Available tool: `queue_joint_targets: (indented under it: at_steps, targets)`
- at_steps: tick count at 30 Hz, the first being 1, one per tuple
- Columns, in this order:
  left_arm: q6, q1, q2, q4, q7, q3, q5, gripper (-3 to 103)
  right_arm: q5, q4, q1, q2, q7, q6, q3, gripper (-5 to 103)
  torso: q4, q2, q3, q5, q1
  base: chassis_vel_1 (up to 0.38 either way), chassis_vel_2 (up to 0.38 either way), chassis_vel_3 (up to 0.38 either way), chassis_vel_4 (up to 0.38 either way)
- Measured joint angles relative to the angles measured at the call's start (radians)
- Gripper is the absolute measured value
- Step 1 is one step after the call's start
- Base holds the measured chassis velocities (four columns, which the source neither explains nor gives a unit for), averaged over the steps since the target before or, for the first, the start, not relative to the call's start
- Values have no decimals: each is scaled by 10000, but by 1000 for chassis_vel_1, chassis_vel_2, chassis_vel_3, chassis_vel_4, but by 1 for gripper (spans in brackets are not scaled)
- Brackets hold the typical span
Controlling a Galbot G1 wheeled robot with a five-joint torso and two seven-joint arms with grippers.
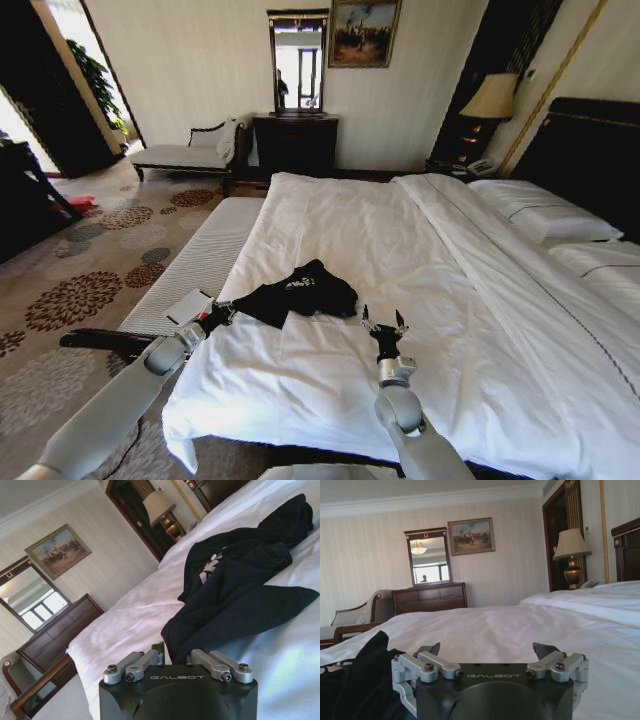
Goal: Fold the clothes on the bed.
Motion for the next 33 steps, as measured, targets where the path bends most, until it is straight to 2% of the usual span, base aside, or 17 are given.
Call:
queue_joint_targets:
  at_steps: [1,5,6,7,10,11,13,14,16,17,19,22,27,28,31,32,33]
  targets:
    - [0,117,22,-71,-25,-75,-31,19,-1,28,-39,-13,2,0,34,100,0,0,0,-1,0,0,0,0,0]
    - [-7,923,383,-631,39,-598,-682,40,-2,130,-177,-75,3,25,193,100,5,0,-1,1,0,0,0,0,0]
    - [-7,923,383,-631,39,-598,-682,40,-2,130,-177,-75,3,25,193,100,5,0,-1,1,0,0,0,0,0]
    - [30,1153,488,-885,142,-743,-1154,40,-2,148,-205,-79,3,40,229,100,6,0,0,1,0,0,0,0,0]
    - [500,1396,546,-1697,290,-865,-2908,57,-95,244,-422,-12,3,111,475,100,8,0,-1,2,0,0,0,0,0]
    - [500,1396,546,-1697,290,-865,-2908,57,-95,244,-422,-12,3,111,475,100,8,0,-1,2,0,0,0,0,0]
    - [1187,1364,255,-2467,142,-879,-4515,68,-194,291,-575,63,3,157,635,100,-5,1,-1,1,-1,0,0,0,0]
    - [1460,1365,87,-2753,23,-941,-5082,68,-215,292,-587,76,3,165,648,100,-7,0,-1,1,0,0,0,0,0]
    - [2051,1387,-409,-3293,-319,-1141,-6340,78,-249,293,-585,93,3,168,647,100,-3,0,-1,3,-1,0,0,0,0]
    - [2051,1387,-409,-3293,-319,-1141,-6340,78,-249,293,-585,93,3,168,647,100,-3,0,-1,3,-1,0,0,0,0]
    - [2445,1434,-801,-3604,-587,-1293,-7203,89,-251,298,-558,94,5,167,613,100,2,0,-1,3,1,0,0,0,0]
    - [2684,1514,-1003,-3721,-764,-1420,-7778,94,-250,306,-541,82,7,165,615,100,3,0,0,3,2,0,0,0,0]
    - [4377,1715,-1539,-3652,-1859,-1827,-10301,100,-223,275,-562,67,12,164,756,100,3,0,-1,2,1,0,0,0,0]
    - [4377,1715,-1539,-3652,-1859,-1827,-10301,100,-223,275,-562,67,12,164,756,100,3,0,-1,2,1,0,0,0,0]
    - [5745,2051,-2233,-3584,-3211,-2400,-12633,100,-200,227,-543,61,21,164,802,100,2,0,0,0,1,0,0,0,0]
    - [5745,2051,-2233,-3584,-3211,-2400,-12633,100,-200,227,-543,61,21,164,802,100,2,0,0,0,1,0,0,0,0]
    - [5977,2179,-2421,-3606,-3540,-2603,-13143,100,-195,212,-531,58,24,164,808,100,1,-1,0,1,2,0,0,0,0]
